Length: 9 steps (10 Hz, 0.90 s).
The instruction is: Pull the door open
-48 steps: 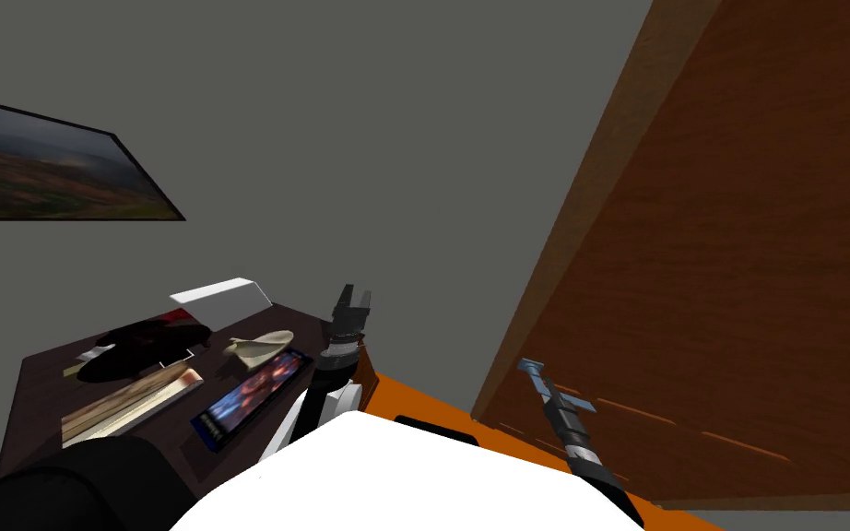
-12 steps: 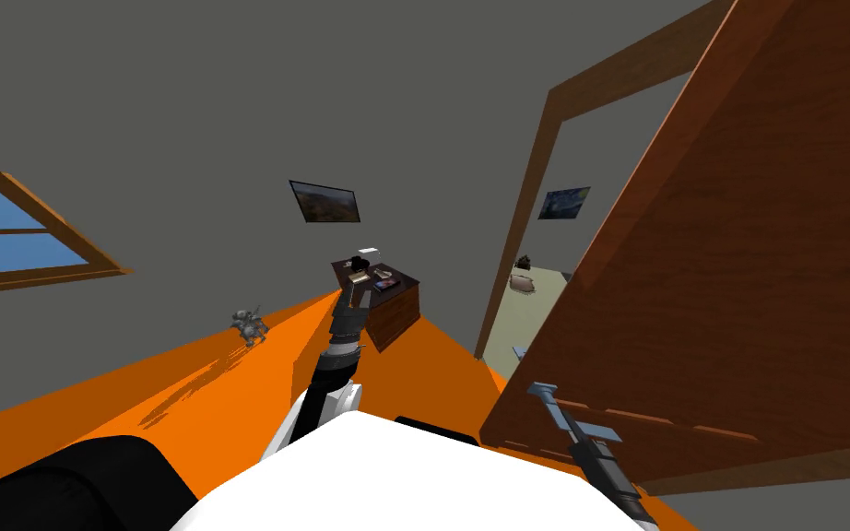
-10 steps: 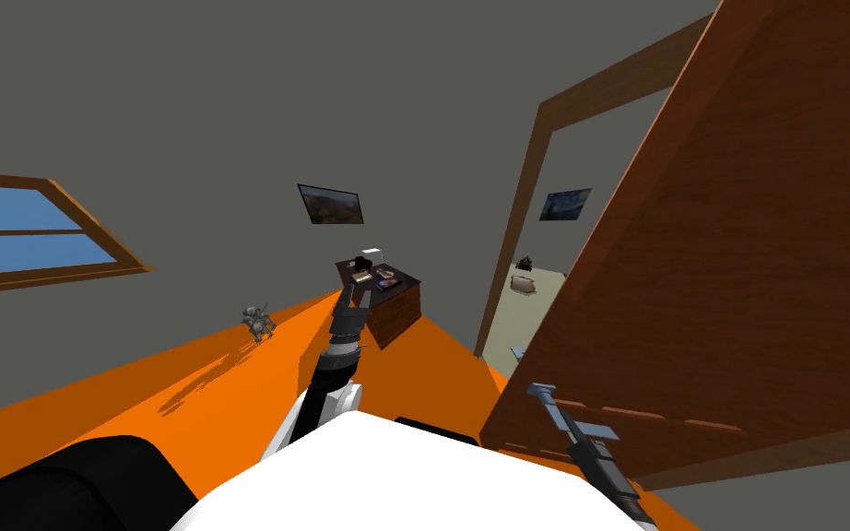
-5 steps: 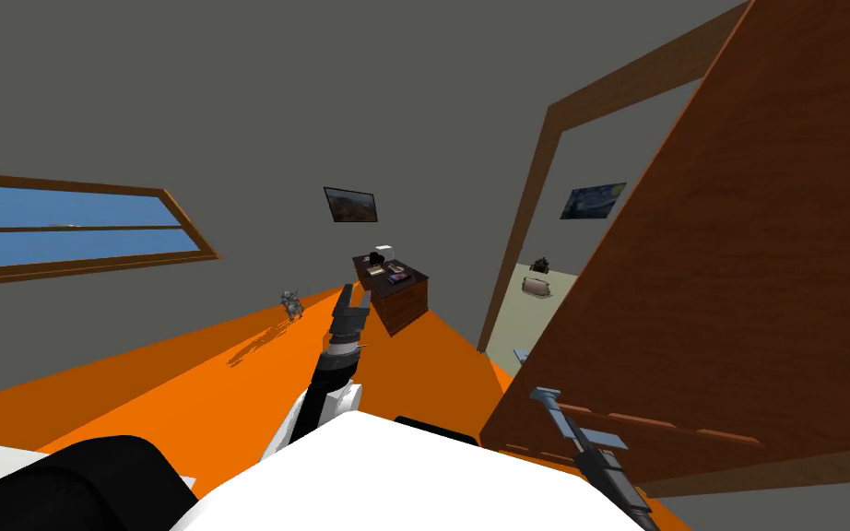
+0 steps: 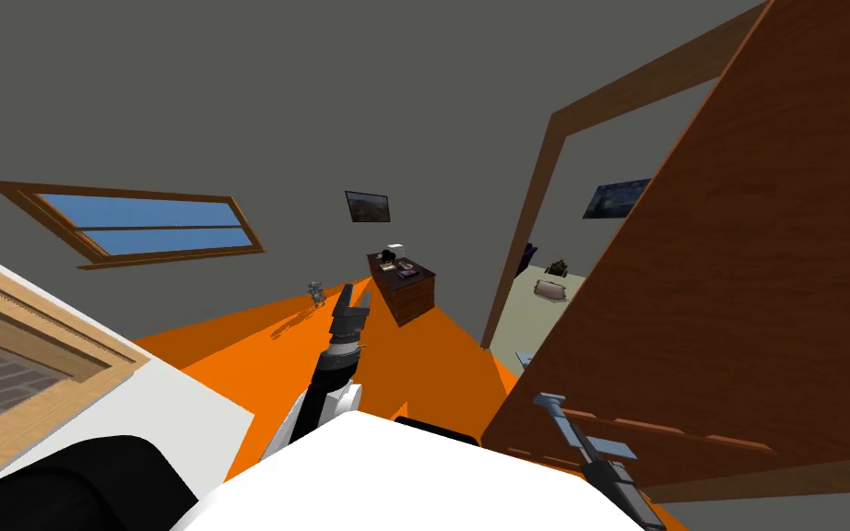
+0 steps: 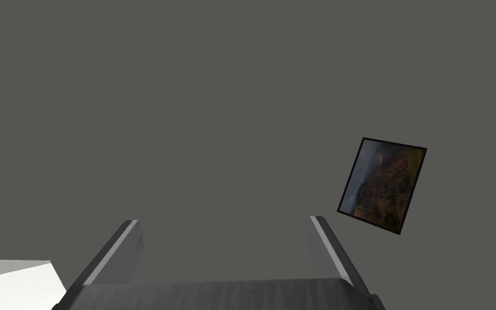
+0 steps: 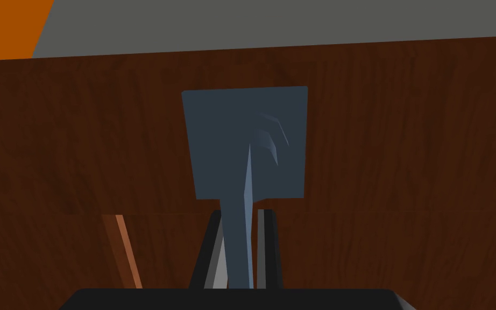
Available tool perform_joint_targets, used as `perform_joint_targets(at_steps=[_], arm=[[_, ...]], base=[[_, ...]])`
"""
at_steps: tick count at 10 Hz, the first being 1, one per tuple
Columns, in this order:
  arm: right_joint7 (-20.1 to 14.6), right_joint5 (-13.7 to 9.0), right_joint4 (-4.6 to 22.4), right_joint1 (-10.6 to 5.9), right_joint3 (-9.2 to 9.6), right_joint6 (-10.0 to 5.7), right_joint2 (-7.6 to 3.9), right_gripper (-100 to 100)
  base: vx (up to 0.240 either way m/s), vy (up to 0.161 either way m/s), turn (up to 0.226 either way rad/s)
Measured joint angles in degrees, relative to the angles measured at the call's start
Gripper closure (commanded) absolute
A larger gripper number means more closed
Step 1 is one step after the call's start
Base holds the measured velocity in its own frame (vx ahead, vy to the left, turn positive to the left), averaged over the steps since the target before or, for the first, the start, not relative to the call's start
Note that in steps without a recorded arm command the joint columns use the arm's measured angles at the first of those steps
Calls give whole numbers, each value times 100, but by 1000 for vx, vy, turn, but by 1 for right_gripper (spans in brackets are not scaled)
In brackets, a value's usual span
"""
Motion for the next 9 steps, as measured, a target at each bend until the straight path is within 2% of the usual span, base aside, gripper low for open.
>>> perform_joint_targets(at_steps=[1,9], arm=[[6,26,84,-16,-40,-68,-27,100],[8,189,247,-143,-148,-140,-53,100]], base=[[-91,-16,33],[-189,-65,153]])
